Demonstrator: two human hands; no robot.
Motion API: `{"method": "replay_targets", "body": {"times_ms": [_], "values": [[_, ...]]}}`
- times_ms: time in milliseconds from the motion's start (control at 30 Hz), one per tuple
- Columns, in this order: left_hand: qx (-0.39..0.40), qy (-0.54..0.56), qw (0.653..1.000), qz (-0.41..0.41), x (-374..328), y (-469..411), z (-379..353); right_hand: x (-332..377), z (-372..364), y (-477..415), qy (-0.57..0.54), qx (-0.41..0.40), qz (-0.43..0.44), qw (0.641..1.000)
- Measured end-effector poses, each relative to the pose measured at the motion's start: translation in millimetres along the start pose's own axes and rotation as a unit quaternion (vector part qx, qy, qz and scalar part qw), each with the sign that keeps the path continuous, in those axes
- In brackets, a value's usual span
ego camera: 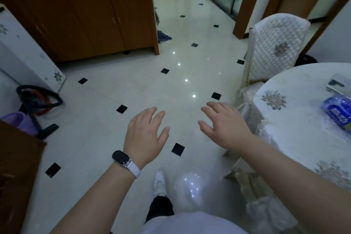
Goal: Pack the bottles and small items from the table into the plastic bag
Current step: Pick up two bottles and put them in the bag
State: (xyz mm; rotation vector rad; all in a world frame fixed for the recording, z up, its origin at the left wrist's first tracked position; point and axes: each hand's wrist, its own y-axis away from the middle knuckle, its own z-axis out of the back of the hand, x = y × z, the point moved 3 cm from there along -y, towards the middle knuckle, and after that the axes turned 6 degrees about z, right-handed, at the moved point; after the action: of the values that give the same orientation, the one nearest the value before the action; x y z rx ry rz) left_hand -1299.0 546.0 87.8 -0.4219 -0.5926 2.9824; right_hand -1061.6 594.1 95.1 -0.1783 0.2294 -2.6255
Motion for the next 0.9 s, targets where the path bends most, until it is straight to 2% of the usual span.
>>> {"method": "replay_targets", "body": {"times_ms": [233, 400, 600, 900], "values": [[0.038, 0.042, 0.995, -0.082, 57, -147, -48, -21, -13, -116, 0.054, 0.02, -0.053, 0.997], [0.068, 0.065, 0.987, -0.133, 62, -228, -80, -41, -11, -177, 0.054, 0.026, -0.096, 0.994], [0.101, 0.088, 0.967, -0.216, 33, -304, -129, -102, -22, -195, 0.055, 0.03, -0.192, 0.979], [0.131, 0.045, 0.95, -0.281, -38, -421, -206, -226, -55, -246, 0.03, -0.002, -0.251, 0.968]]}}
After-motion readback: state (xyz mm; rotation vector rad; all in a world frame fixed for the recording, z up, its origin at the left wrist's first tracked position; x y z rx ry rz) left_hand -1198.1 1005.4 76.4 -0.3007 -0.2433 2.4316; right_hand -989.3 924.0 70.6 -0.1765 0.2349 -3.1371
